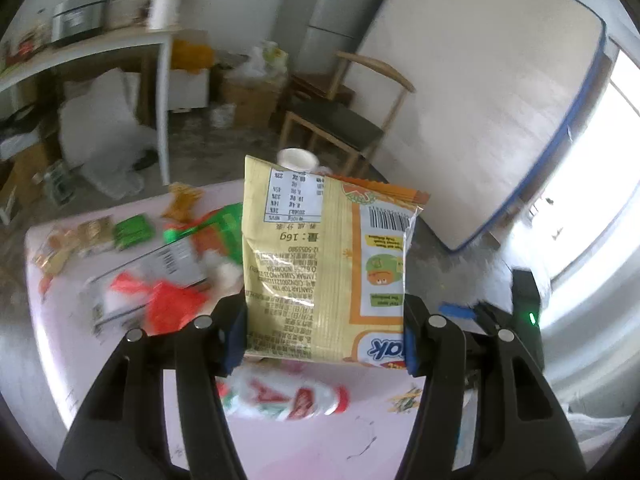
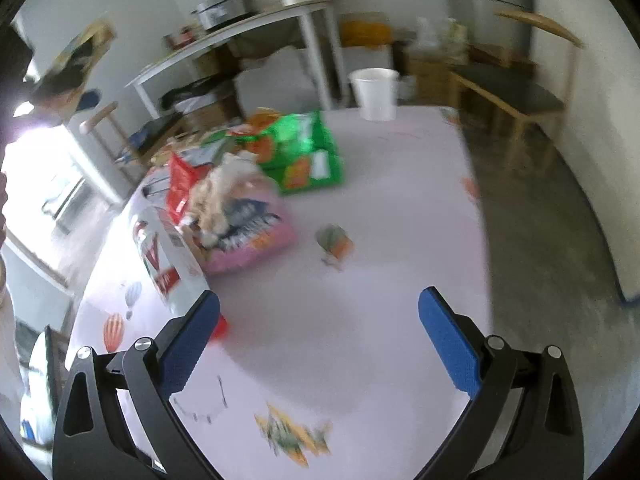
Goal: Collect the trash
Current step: 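Lift the yellow snack bag off the table with the left gripper, then grasp the crumpled beige paper with the right gripper while the left holds the yellow bag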
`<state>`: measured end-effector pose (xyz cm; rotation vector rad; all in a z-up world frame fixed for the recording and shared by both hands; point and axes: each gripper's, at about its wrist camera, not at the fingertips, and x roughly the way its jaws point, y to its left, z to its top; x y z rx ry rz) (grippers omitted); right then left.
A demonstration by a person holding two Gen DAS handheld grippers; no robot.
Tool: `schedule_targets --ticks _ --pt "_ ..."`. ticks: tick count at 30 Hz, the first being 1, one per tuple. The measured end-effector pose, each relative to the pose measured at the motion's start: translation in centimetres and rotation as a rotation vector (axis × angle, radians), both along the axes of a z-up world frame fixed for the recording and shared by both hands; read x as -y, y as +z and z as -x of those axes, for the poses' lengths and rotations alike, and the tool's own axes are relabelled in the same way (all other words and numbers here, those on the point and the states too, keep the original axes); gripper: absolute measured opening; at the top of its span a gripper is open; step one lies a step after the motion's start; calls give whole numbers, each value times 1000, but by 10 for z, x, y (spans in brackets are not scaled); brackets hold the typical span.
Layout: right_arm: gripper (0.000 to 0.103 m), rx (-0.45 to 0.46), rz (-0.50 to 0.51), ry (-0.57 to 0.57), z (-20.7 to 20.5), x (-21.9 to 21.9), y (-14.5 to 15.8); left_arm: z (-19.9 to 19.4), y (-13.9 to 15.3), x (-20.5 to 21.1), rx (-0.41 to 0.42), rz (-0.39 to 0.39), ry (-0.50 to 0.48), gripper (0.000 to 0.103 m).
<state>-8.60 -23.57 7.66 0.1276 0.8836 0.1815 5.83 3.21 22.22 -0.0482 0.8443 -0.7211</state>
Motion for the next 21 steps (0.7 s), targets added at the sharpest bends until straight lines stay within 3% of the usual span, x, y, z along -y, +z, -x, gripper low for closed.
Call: schedule_targets --ticks 4,8,10,12,16,19,20,21 --pt "97 -12 -20 96 -55 -28 -3 11 -17 -37 -29 13 58 55" --pt "97 28 73 273 -98 -78 2 13 -41 -72 -55 10 110 55" --pt "97 42 167 437 -116 -113 6 13 -52 -88 -69 11 135 56" --pt "97 75 323 567 -129 -147 6 10 -61 -103 -89 16 155 56" --pt "97 63 592 789 -144 -205 -13 10 -73 -120 -107 31 168 56" --pt "97 25 738 864 -154 -231 -39 7 -78 -121 -103 32 170 56" --pt "96 0 754 864 -159 -236 -45 6 -80 -121 -103 34 170 56" --pt "94 -59 701 864 -167 -237 -46 6 -81 -120 -104 36 168 56"
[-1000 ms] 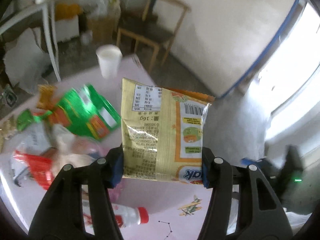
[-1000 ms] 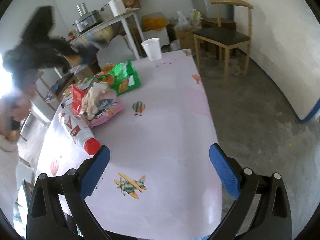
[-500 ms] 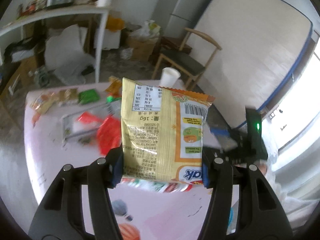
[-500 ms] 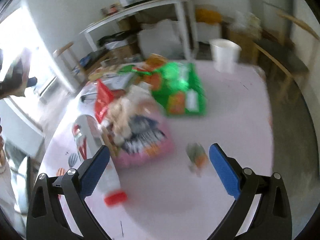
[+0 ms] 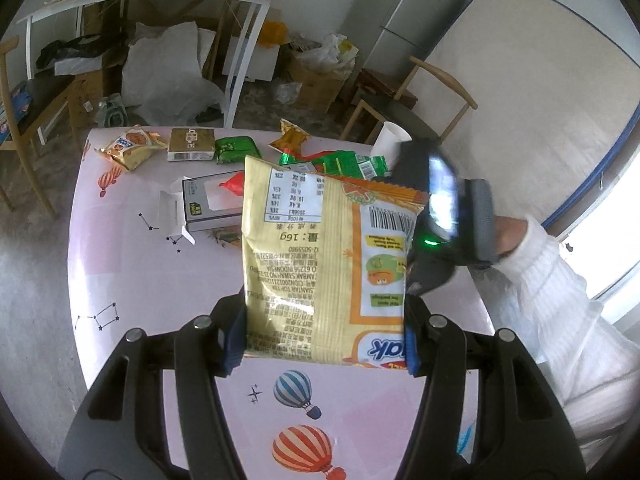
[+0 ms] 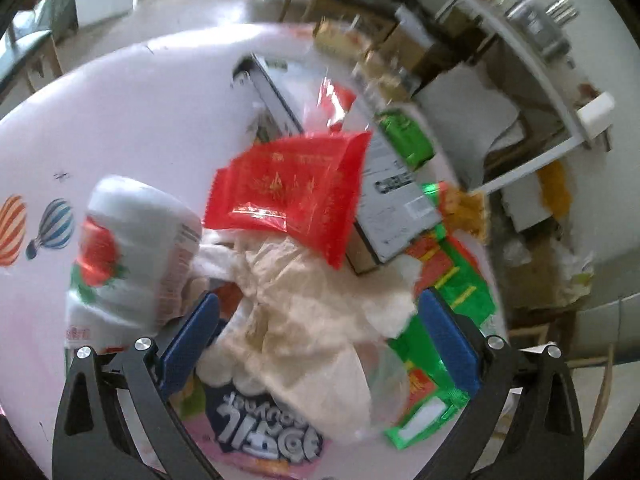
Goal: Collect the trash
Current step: 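Grasp the crumpled beige paper with the right gripper while the left holds the yellow bag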
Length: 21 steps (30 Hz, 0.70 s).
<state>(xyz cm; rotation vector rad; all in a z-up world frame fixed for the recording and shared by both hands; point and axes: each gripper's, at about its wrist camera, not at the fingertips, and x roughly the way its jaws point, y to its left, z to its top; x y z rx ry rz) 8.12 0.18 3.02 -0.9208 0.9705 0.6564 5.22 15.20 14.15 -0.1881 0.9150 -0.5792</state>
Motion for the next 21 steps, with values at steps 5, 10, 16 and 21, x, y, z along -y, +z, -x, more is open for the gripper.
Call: schedule_targets --ticks 5,10,16,21 --pt "45 -139 -15 -128 -25 5 -10 -6 -4 1 0 5 0 56" --pt "25 -188 -24 -143 -16 7 -10 1 -3 4 1 10 -4 56" --pt "16 -192 -110 -146 -1 18 20 5 2 2 11 16 2 56" --pt "16 -197 -182 -172 5 37 41 15 14 6 33 14 -4 56"
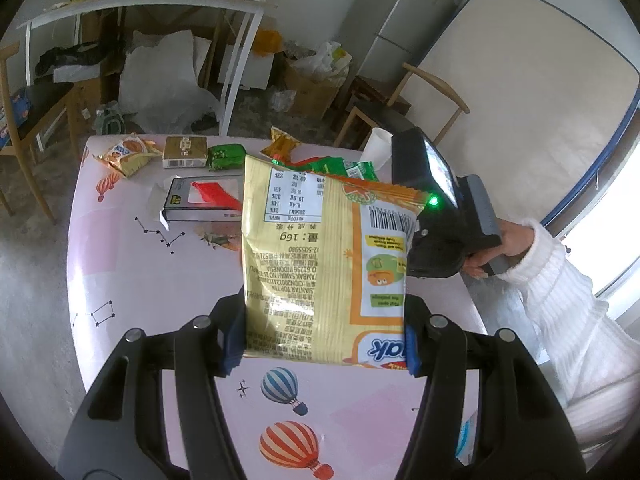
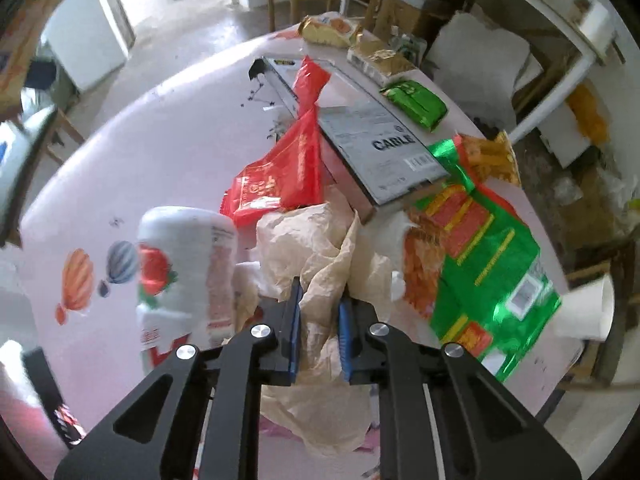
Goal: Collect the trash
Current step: 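Grasp the crumpled beige paper with the right gripper while the left holds the yellow bag, then carry both items to the blue basket and open both grippers to drop them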
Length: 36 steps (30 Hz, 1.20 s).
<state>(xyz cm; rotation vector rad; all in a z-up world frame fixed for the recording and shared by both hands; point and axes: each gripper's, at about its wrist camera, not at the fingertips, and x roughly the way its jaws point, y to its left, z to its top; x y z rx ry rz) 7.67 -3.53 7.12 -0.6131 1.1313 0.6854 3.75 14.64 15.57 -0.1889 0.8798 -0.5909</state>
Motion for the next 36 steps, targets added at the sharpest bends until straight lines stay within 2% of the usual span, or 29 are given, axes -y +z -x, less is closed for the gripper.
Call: schedule_targets --ticks 5,7,8,11,16,23,24,25,26,27,29,36 --pt "21 -213 -189 -173 -20 22 2 10 4 6 6 -2 -13 56" --pt "39 -293 -243 -239 -25 30 -3 12 5 8 5 -1 -19 57" --pt "52 -304 -256 -268 -27 35 -2 11 6 8 3 0 -20 57" --pt "59 -282 -268 -283 -22 43 2 11 5 8 -2 4 -18 57" --pt "59 -211 -239 -246 -8 39 5 10 2 6 -9 16 -4 57" --pt "58 -141 -176 -204 -16 11 -11 12 -4 8 -9 8 -7 57" --pt "53 -120 -150 -194 -17 5 -15 12 -4 8 -8 3 -5 57" --pt "43 -98 -116 -193 -18 -1 -20 12 -5 7 -8 0 -3 57" --pt "19 -94 -88 -200 -19 -4 -25 11 -6 7 -8 -2 2 57" --pt "10 -99 -68 -208 -21 -6 -29 11 -7 5 -9 -2 8 57" --pt "7 -76 -80 -206 -19 -7 -26 11 -9 2 -13 1 16 57" --pt "5 -20 -221 -220 -8 9 19 17 -9 -5 -20 23 29 57"
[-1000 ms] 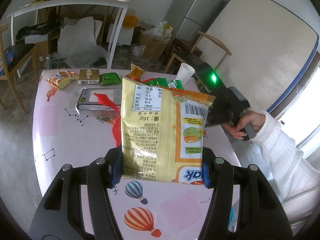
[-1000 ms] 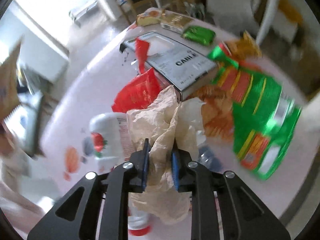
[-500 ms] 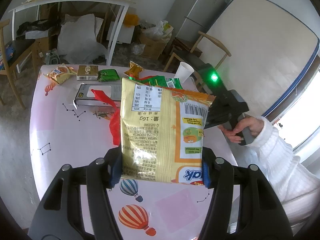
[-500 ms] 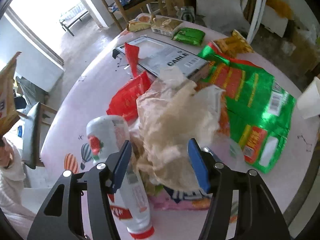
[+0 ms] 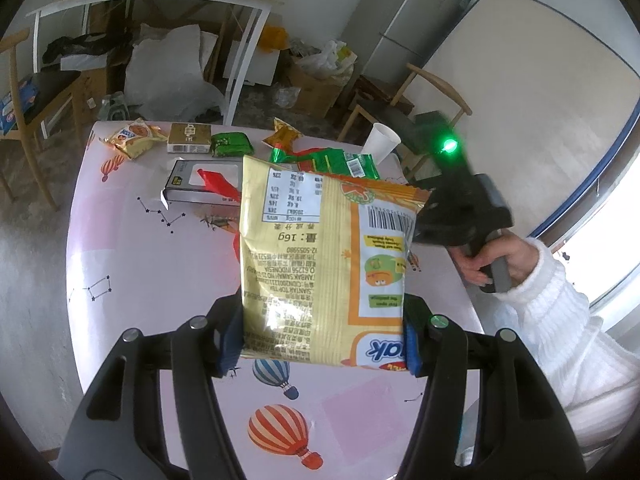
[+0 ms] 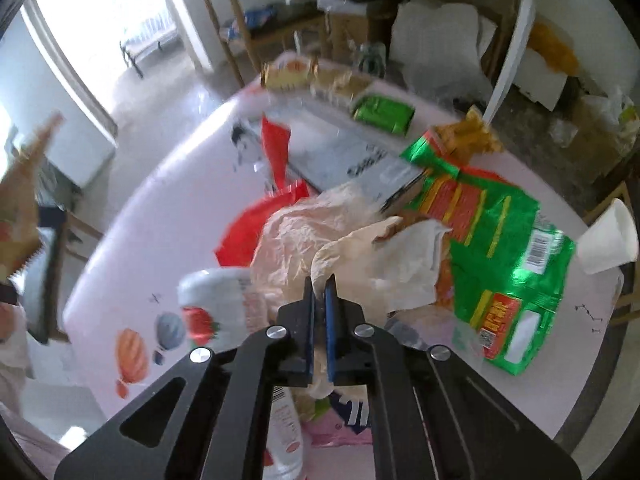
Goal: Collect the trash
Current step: 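Carry both items to the blue basket and open both grippers to drop them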
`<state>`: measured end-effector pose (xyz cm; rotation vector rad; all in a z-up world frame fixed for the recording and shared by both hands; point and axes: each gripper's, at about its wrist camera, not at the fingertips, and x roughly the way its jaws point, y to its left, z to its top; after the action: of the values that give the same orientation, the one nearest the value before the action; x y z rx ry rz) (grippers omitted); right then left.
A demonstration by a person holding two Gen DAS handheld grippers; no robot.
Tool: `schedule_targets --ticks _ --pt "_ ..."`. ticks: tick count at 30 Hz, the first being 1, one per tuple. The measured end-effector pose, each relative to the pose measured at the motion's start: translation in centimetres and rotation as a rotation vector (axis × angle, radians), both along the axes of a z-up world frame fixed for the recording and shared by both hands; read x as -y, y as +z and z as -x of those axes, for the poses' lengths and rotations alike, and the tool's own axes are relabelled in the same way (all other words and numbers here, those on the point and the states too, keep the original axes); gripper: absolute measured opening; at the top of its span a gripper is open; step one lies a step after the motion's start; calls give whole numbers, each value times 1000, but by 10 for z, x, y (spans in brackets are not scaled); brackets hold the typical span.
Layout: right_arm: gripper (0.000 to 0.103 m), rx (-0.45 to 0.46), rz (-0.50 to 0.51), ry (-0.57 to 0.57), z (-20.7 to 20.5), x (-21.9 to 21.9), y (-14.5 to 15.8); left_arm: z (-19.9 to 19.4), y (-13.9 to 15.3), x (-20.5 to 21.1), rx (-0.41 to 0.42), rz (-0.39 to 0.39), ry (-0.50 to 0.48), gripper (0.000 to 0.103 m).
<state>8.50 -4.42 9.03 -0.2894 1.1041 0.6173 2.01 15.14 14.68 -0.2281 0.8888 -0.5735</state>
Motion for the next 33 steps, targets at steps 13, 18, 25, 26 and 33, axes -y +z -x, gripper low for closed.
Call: schedule_targets --ticks 13,18,25,26,33 --pt "5 172 -573 -185 152 147 118 57 50 20 84 24 -51 57" --pt "5 192 -646 -350 274 221 84 98 49 65 72 79 -175 57" --pt "5 87 -624 -759 434 294 -35 143 19 157 -1 104 -409 57" --pt "5 51 -613 -818 452 300 -56 148 15 171 -11 97 -441 57" --pt "5 -259 -631 -1054 507 324 -221 184 -4 244 -58 78 -594 57"
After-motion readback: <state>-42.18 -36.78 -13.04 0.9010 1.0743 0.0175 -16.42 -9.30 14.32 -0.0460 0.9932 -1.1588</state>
